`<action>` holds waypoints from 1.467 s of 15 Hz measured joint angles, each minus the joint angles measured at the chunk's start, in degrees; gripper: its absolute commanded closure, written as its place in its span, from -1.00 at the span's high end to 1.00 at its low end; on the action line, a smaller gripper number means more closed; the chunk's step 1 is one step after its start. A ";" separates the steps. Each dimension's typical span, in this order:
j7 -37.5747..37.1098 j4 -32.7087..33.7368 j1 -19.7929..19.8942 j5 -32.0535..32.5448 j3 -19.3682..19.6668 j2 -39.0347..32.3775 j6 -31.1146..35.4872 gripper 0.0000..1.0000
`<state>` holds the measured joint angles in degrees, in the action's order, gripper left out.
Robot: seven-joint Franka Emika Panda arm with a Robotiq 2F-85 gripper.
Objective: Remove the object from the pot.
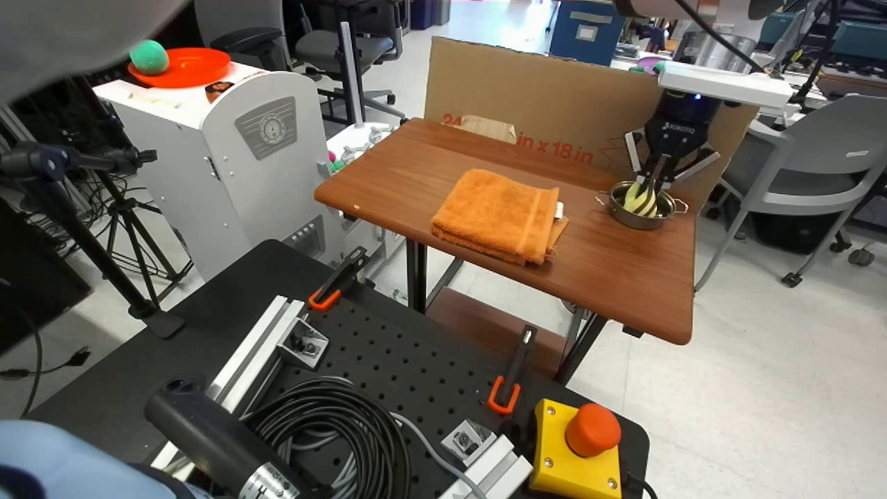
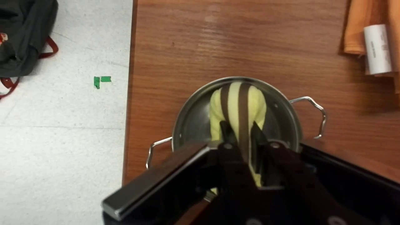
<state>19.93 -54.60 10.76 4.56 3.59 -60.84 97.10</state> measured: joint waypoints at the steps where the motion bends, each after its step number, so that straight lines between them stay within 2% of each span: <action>1: 0.18 0.11 -0.02 0.19 0.00 0.16 -0.47 -0.98; 5: 2.27 -0.88 -0.19 0.61 0.00 2.92 -0.82 -0.94; 8: 5.05 -5.60 0.08 0.72 0.14 8.23 -0.74 -0.94; 15: 9.07 -25.73 2.81 3.39 0.71 21.32 -0.20 -0.94; 22: 7.34 -46.09 2.57 7.56 0.81 25.55 10.25 -0.94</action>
<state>27.27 -100.69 13.33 12.12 4.40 -35.29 107.34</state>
